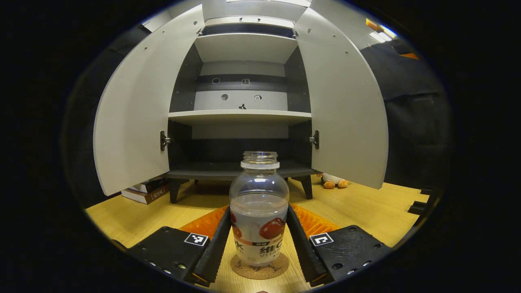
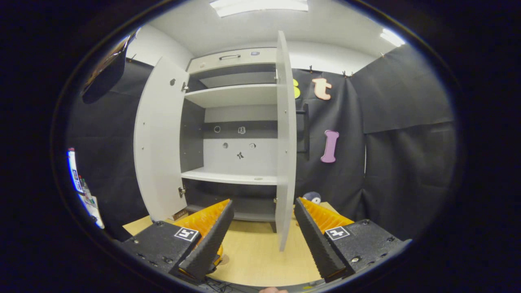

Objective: Grasp the bottle in the cabinet with the left hand and place it on the coaster, then close the right door with the right hand and the left door with the left hand.

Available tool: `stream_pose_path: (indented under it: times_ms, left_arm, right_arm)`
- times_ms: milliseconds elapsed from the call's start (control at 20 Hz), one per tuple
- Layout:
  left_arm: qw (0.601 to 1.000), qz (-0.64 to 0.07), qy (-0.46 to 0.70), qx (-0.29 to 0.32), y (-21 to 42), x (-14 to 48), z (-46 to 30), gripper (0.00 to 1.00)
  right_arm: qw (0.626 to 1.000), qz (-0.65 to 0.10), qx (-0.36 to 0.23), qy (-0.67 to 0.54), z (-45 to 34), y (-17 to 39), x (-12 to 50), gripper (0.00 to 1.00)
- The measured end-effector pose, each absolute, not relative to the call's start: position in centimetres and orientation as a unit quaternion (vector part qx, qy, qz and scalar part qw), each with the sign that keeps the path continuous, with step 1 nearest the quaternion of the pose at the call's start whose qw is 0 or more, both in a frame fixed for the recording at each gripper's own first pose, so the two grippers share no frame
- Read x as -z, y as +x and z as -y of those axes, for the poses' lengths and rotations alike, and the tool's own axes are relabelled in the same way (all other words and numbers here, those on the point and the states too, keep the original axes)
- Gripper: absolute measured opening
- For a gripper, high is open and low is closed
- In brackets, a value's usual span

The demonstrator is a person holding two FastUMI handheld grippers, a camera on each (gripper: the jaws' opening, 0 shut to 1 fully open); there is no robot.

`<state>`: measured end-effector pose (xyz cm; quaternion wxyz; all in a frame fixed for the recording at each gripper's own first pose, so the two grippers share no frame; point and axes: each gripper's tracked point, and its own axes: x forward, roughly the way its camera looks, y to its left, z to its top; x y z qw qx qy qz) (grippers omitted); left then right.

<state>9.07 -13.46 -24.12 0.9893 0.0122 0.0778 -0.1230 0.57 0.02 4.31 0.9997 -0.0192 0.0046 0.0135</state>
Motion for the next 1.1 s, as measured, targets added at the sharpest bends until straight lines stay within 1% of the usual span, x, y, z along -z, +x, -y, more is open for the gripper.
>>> stream_pose_path:
  times_ms: [50, 100, 150, 200, 250, 300, 350, 550, 600, 650, 700, 950, 1000, 1100]
  left_arm:
    - [0.989, -0.082, 0.014, 0.124, 8.9, 24.6, 13.5, 0.75]
    - [0.99, -0.066, 0.016, 0.123, 8.8, 24.2, 13.6, 0.75]
    - [0.99, -0.067, 0.018, 0.125, 8.9, 24.3, 13.7, 0.76]
    - [0.99, -0.069, 0.021, 0.121, 8.9, 24.4, 13.5, 0.79]
    - [0.991, -0.064, 0.02, 0.119, 8.9, 24.2, 13.5, 0.76]
    - [0.991, -0.063, 0.022, 0.117, 8.8, 24.4, 13.6, 0.79]
    - [0.991, -0.06, 0.025, 0.118, 8.8, 24.3, 13.6, 0.76]
    - [0.99, -0.069, 0.025, 0.116, 8.8, 24.8, 13.5, 0.79]
    - [0.991, -0.071, 0.024, 0.114, 8.4, 25.0, 13.5, 0.83]
    - [0.991, -0.072, 0.025, 0.111, 8.3, 25.0, 13.2, 0.89]
    - [0.991, -0.074, 0.025, 0.113, 8.2, 25.0, 13.2, 0.97]
    - [0.992, -0.047, 0.023, 0.117, 7.7, 22.6, 13.6, 0.97]
    - [0.992, -0.042, 0.026, 0.115, 7.6, 22.0, 13.4, 0.95]
    - [0.994, -0.023, 0.022, 0.105, 7.3, 20.3, 12.8, 0.97]
  right_arm:
    - [1.0, -0.006, -0.013, -0.022, -0.1, 0.6, -4.3, 0.98]
    - [1.0, -0.006, -0.013, -0.025, -0.1, 0.6, -4.3, 0.98]
    - [1.0, -0.008, -0.011, -0.028, 0.0, 0.6, -4.3, 0.98]
    - [0.999, -0.01, -0.011, -0.029, 0.0, 0.7, -4.1, 0.98]
    - [0.999, -0.012, -0.011, -0.031, 0.1, 0.8, -4.1, 0.98]
    - [0.999, -0.013, -0.011, -0.03, 0.1, 1.0, -4.0, 0.98]
    - [0.999, -0.015, -0.01, -0.029, 0.1, 1.0, -4.0, 0.98]
    - [0.999, -0.017, -0.011, -0.03, 0.0, 1.1, -3.8, 0.98]
    - [0.999, -0.017, -0.011, -0.03, 0.0, 1.1, -3.6, 0.98]
    - [0.999, -0.018, -0.013, -0.03, -0.1, 1.1, -3.5, 0.98]
    - [0.999, -0.021, -0.015, -0.028, -0.2, 1.2, -3.3, 0.98]
    - [0.999, -0.03, -0.02, -0.02, -0.3, 1.1, -2.7, 0.98]
    - [0.999, -0.03, -0.02, -0.018, -0.2, 1.1, -2.6, 0.98]
    - [0.999, -0.028, -0.017, -0.015, 0.1, 0.8, -2.6, 0.98]
